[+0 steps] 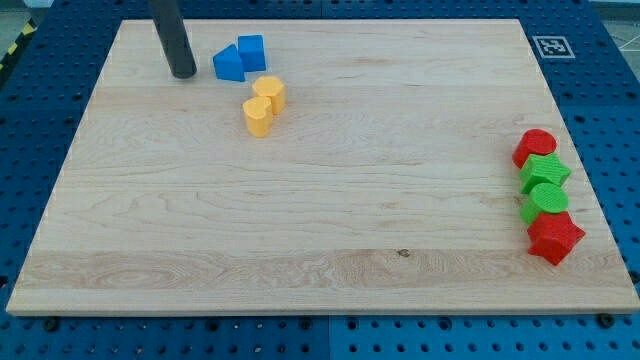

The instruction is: Move the blue triangle to the top of the yellow hexagon

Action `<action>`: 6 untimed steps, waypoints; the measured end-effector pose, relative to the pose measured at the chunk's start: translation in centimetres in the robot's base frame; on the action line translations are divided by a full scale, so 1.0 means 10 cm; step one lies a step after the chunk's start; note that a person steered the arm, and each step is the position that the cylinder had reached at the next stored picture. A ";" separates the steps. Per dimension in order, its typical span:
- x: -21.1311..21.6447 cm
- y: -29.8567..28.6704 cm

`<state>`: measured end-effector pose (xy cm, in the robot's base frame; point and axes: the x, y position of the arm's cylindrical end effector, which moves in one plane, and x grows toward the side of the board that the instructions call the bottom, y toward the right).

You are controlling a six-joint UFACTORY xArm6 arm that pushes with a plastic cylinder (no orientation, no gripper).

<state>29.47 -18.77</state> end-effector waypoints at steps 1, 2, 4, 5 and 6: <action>-0.04 0.09; -0.04 0.22; -0.12 0.45; -0.03 0.47; 0.10 0.50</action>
